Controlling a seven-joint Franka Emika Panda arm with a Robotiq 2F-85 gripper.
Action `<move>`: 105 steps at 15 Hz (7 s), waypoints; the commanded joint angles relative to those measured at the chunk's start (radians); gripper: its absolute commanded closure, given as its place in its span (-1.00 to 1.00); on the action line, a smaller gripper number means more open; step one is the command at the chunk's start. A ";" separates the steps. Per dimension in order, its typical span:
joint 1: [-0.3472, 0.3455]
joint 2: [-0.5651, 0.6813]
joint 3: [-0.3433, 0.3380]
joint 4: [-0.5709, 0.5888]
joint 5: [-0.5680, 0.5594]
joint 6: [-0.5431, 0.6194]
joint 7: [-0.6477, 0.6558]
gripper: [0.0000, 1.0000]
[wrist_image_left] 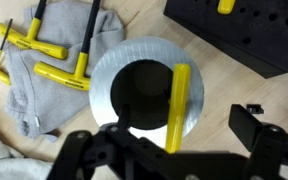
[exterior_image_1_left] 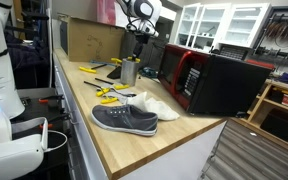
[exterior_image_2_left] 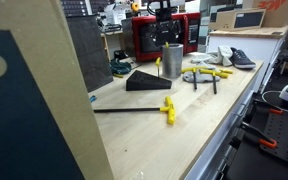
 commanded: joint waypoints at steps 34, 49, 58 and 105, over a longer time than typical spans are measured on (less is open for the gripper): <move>0.046 -0.315 0.116 -0.163 0.116 0.315 0.001 0.92; 0.065 -0.361 0.164 -0.468 0.416 0.644 -0.102 0.92; 0.067 -0.407 0.165 -0.512 0.577 0.618 -0.210 0.92; 0.033 -0.373 0.130 -0.692 0.507 0.688 -0.505 0.92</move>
